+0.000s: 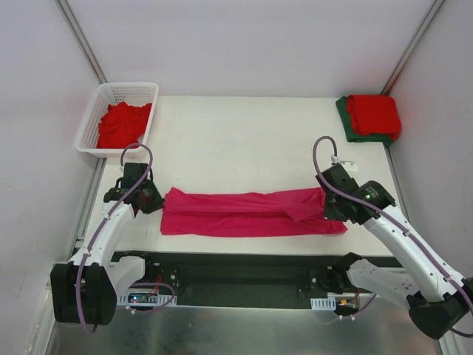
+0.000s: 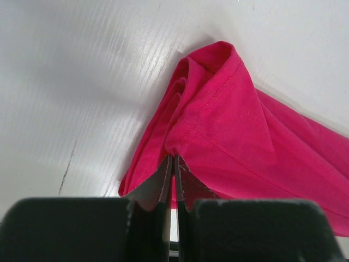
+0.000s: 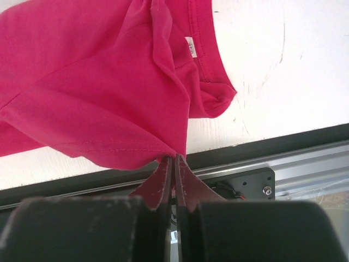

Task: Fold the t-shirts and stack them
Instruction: Fold the other side of the tshirt into a rectangle

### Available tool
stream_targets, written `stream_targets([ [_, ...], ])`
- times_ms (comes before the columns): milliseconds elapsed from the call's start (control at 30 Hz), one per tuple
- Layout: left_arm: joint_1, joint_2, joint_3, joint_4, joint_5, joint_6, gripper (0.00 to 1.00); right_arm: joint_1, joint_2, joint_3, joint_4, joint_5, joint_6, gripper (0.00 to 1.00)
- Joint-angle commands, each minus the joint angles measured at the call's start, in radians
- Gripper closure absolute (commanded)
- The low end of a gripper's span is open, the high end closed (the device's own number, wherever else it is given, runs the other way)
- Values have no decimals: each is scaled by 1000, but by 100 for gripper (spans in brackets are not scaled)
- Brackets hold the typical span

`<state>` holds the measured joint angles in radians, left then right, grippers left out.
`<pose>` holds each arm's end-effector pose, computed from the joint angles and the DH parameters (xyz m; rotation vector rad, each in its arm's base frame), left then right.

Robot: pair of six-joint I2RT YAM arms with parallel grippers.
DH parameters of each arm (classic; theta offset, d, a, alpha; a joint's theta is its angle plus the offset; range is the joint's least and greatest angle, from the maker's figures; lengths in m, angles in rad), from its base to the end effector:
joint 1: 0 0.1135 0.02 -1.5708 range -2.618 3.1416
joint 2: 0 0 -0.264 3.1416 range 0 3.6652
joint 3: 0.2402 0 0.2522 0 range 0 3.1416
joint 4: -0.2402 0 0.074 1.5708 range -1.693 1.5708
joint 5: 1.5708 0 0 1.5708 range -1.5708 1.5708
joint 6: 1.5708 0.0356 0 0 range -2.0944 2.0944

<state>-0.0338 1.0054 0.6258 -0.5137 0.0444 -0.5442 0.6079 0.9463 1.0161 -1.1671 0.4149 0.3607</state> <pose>0.1968 -0.0082 0.2160 -0.6091 2.4119 -0.3027 0.1350 0.0764 0.3098 -0.1844 2.5263 -0.1870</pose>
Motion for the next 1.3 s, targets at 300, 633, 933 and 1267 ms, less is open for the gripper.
stream_targets([
  [300, -8, -74, 26, -75, -14, -14, 100, 6, -29, 1, -52, 36, 32, 98],
  [633, -8, -40, 17, -80, 6, -31, 100, 6, 0, 10, -37, 13, -2, 99],
  [933, -8, -94, -47, -82, 66, -103, 100, 7, 61, 1, -16, -36, -43, 99],
  [1267, -8, -194, -120, -82, 89, -192, 100, 6, 121, -31, 20, -90, -77, 99],
])
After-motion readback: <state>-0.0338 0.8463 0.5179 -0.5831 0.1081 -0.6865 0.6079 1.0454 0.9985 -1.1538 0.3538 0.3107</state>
